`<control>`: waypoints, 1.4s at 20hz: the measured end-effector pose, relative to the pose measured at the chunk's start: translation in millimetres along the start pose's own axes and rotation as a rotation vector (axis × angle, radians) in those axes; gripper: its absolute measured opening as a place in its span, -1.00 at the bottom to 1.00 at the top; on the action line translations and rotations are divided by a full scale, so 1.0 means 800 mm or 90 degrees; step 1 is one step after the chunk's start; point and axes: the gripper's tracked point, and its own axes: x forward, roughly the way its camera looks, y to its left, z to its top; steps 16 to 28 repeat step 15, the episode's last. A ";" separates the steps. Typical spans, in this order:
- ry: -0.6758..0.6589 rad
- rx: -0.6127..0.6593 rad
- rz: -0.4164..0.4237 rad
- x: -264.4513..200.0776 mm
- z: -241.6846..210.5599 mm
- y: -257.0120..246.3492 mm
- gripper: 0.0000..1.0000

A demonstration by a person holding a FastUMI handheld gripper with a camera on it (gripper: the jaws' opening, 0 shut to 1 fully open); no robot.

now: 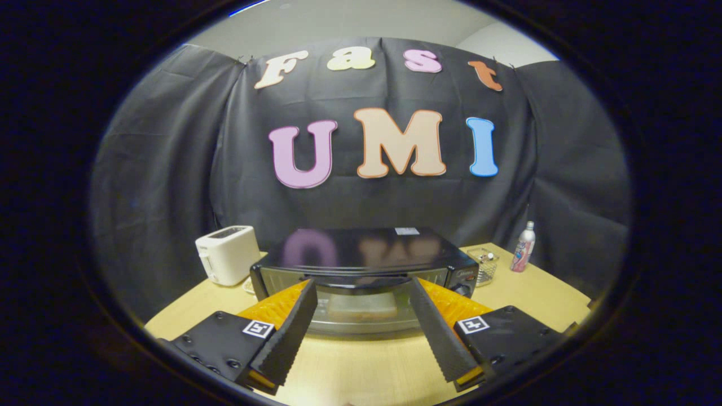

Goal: Open the toaster oven, put the food inside, and close the toaster oven door.

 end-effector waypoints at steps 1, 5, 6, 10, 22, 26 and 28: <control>-0.015 0.005 0.002 -0.005 0.014 0.000 1.00; -0.035 -0.006 0.004 -0.018 0.047 -0.006 1.00; -0.041 -0.011 0.003 -0.020 0.054 -0.007 1.00; -0.049 -0.012 -0.002 -0.029 0.063 -0.021 1.00; -0.069 -0.006 -0.008 -0.040 0.072 -0.037 1.00; -0.069 -0.006 -0.008 -0.040 0.072 -0.037 1.00; -0.069 -0.006 -0.008 -0.040 0.072 -0.037 1.00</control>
